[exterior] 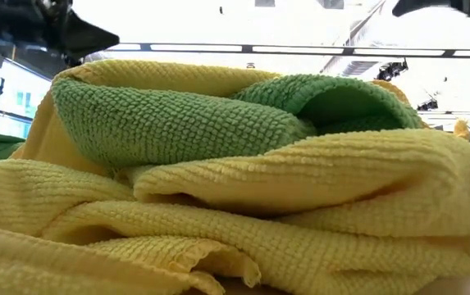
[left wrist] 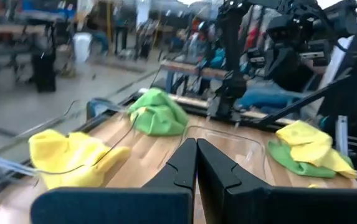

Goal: Sort microfiber towel by color & place in baskets
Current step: Put the green towel into the bottom transparent bin

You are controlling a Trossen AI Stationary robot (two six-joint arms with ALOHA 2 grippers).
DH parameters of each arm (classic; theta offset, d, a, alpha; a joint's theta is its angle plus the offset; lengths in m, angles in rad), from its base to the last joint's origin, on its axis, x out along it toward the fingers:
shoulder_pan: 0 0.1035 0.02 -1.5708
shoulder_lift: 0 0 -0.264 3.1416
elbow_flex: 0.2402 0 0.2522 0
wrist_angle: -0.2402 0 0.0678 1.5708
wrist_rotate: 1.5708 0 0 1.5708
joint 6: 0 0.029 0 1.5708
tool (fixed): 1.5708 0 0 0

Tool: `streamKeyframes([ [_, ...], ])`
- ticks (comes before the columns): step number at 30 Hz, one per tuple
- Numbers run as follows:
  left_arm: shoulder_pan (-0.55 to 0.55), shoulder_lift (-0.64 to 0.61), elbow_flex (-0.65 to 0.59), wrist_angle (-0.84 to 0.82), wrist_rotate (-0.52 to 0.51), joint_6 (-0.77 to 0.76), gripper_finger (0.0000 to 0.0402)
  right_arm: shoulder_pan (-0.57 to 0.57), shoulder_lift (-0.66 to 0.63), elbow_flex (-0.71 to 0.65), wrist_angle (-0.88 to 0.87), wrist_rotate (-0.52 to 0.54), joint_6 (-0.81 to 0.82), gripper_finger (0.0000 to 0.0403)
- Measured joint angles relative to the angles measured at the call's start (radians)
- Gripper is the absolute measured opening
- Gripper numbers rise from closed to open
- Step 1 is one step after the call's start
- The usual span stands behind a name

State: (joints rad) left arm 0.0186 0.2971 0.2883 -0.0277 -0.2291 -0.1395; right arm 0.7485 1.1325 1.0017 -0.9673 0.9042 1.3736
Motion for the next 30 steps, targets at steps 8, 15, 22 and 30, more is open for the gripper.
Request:
streamKeyframes([
  [8, -0.064, 0.350, 0.356, -0.323, -0.069, -0.051, 0.0000, -0.050, -0.315, -0.295, 0.257, -0.121, -0.235, 0.0000],
  [15, -0.122, 0.577, 0.615, -0.691, -0.059, -0.253, 0.0000, -0.093, -0.469, -0.485, 0.440, -0.274, -0.362, 0.0000],
  [22, -0.125, 0.673, 0.670, -0.893, 0.054, -0.416, 0.0000, -0.121, -0.517, -0.534, 0.443, -0.299, -0.369, 0.0000],
  [30, -0.102, 0.759, 0.670, -1.014, 0.154, -0.543, 0.0019, -0.144, -0.519, -0.534, 0.449, -0.308, -0.348, 0.0000],
])
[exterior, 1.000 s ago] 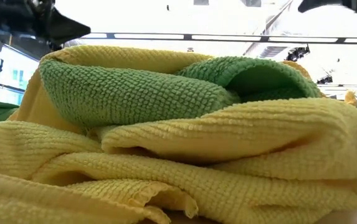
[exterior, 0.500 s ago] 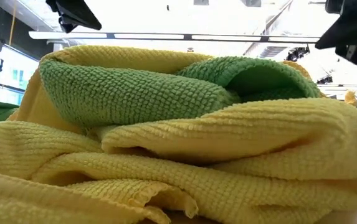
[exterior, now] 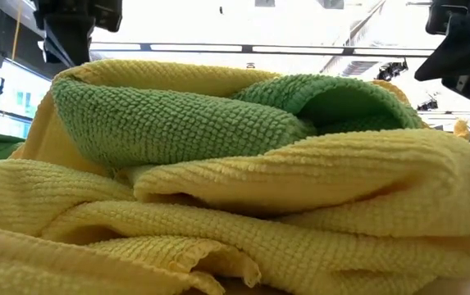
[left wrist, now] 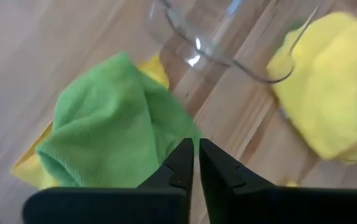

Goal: Sort microfiber towel by color & place in baskets
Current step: Put the green towel into the bottom transparent bin

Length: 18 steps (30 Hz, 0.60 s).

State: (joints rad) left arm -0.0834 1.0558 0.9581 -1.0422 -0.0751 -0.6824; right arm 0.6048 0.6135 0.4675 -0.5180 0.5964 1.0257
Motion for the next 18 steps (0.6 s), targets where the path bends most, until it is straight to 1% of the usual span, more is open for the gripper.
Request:
streamKeyframes([
  [3, -0.003, 0.035, 0.000, -0.006, -0.008, 0.031, 0.0038, -0.012, 0.000, 0.000, 0.006, 0.021, 0.021, 0.0000],
  [6, -0.003, 0.069, 0.000, -0.033, -0.007, 0.065, 0.0066, -0.021, 0.000, 0.000, 0.005, 0.047, 0.013, 0.0000],
  [9, 0.003, 0.099, 0.000, -0.067, 0.001, 0.098, 0.0106, -0.025, 0.000, 0.000, 0.007, 0.050, -0.011, 0.0000],
  [12, 0.005, 0.125, -0.014, -0.089, -0.004, 0.148, 0.0150, -0.025, 0.000, 0.000, 0.020, 0.050, 0.022, 0.0000],
  [15, 0.012, 0.139, -0.047, -0.119, -0.061, 0.171, 0.0188, -0.025, 0.000, 0.000, 0.020, 0.050, 0.075, 0.0000],
  [17, 0.021, 0.144, -0.080, -0.130, -0.112, 0.113, 0.0204, -0.025, 0.000, 0.000, 0.021, 0.054, 0.111, 0.0000],
  [18, 0.031, 0.142, -0.101, -0.132, -0.117, 0.090, 0.0209, -0.025, 0.000, 0.000, 0.024, 0.056, 0.135, 0.0000],
])
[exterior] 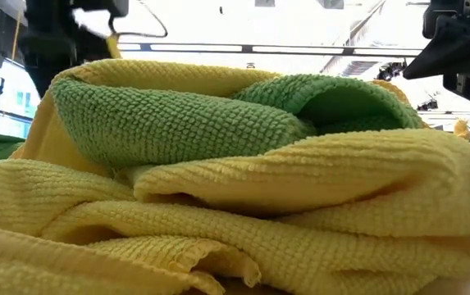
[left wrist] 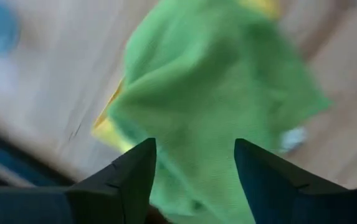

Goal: Sort microfiber towel by color & place in baskets
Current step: Put the green towel into the bottom transparent bin

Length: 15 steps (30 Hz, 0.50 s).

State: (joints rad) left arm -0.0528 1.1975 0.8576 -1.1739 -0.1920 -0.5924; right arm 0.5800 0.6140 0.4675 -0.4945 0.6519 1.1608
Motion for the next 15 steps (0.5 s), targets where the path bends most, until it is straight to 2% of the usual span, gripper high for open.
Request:
streamKeyframes([
  [4, 0.044, -0.012, -0.089, 0.027, 0.060, -0.092, 0.0216, 0.000, 0.000, 0.000, 0.006, 0.000, 0.069, 0.0000],
  [11, 0.087, -0.014, -0.220, 0.127, 0.157, -0.236, 0.0213, 0.000, 0.000, 0.000, 0.006, 0.024, 0.070, 0.0000],
  [13, 0.088, -0.013, -0.225, 0.136, 0.163, -0.276, 0.0200, 0.000, 0.000, 0.000, 0.006, 0.047, 0.070, 0.0000],
  [15, 0.088, -0.014, -0.219, 0.134, 0.162, -0.308, 0.0170, 0.000, 0.000, 0.000, 0.006, 0.055, 0.063, 0.0000],
])
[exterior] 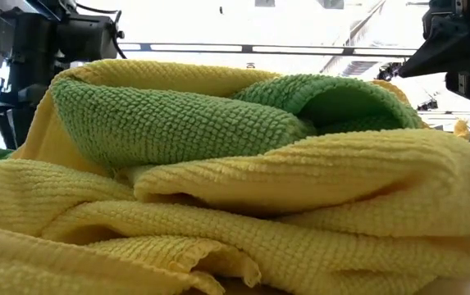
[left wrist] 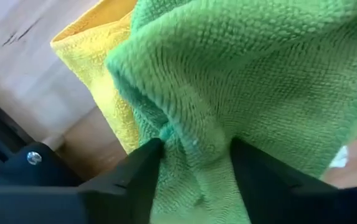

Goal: Sort microfiber towel by color & place in baskets
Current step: Put the green towel into the bottom transparent bin

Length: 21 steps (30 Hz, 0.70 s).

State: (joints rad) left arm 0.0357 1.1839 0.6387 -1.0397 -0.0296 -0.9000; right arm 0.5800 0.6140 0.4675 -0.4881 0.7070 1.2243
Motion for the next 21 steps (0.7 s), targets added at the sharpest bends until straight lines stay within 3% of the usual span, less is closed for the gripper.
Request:
streamKeyframes([
  [5, 0.000, 0.000, 0.033, -0.011, 0.000, -0.044, 0.0038, 0.000, 0.000, 0.000, 0.000, 0.000, -0.072, 0.0000],
  [7, 0.000, 0.000, 0.064, -0.037, 0.005, -0.072, 0.0012, 0.000, 0.000, 0.000, 0.000, -0.002, -0.105, 0.0000],
  [13, -0.009, 0.000, 0.245, -0.268, -0.010, -0.144, 0.0003, 0.000, 0.000, 0.000, 0.000, -0.035, -0.180, 0.0000],
  [21, -0.082, 0.000, 0.645, -0.529, -0.056, -0.306, 0.0001, 0.000, 0.000, 0.000, 0.000, -0.036, -0.195, 0.0000],
])
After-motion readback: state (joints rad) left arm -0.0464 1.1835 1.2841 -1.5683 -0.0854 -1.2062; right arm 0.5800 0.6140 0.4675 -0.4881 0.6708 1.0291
